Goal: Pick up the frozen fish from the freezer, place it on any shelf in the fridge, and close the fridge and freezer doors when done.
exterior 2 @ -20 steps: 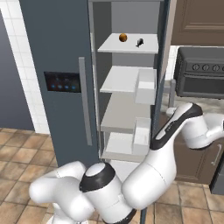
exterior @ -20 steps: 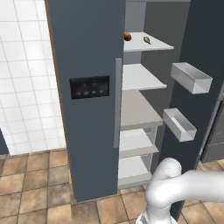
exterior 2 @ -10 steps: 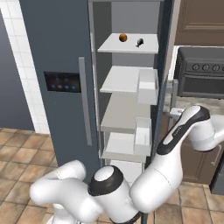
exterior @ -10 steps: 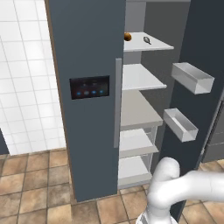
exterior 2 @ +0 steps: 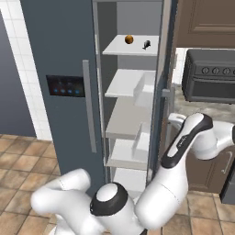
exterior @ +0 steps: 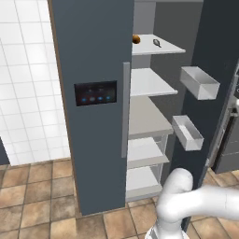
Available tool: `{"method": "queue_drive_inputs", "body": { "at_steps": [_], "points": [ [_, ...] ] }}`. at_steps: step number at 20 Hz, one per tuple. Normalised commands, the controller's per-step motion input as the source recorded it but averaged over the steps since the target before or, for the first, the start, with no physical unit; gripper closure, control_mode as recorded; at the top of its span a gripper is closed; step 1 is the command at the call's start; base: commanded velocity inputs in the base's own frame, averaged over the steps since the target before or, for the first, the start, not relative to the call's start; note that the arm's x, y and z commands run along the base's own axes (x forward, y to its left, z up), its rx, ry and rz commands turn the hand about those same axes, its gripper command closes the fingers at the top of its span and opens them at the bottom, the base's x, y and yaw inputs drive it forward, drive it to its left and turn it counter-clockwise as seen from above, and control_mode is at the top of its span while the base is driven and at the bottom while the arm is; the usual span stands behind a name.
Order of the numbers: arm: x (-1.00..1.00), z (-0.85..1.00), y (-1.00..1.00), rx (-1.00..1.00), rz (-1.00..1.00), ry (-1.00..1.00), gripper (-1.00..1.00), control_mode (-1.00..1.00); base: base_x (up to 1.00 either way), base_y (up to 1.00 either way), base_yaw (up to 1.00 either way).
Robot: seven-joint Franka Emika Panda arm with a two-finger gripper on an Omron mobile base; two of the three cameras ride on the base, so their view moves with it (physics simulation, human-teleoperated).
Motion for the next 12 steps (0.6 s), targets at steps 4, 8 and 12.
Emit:
{"method": "queue_drive_inputs", "body": {
  "at_steps": [4,8,12],
  "points": [
    [0.35,0.0,0.99,0.08,0.0,0.0,-1.0,-1.0,0.0,0.0,0.0],
    [0.41,0.0,0.96,0.08,-0.01,0.0,-1.0,-1.0,0.0,0.0,0.0],
    [0.48,0.0,0.89,0.07,-0.05,0.0,-1.0,-1.0,0.0,0.0,0.0]
  ]
}}
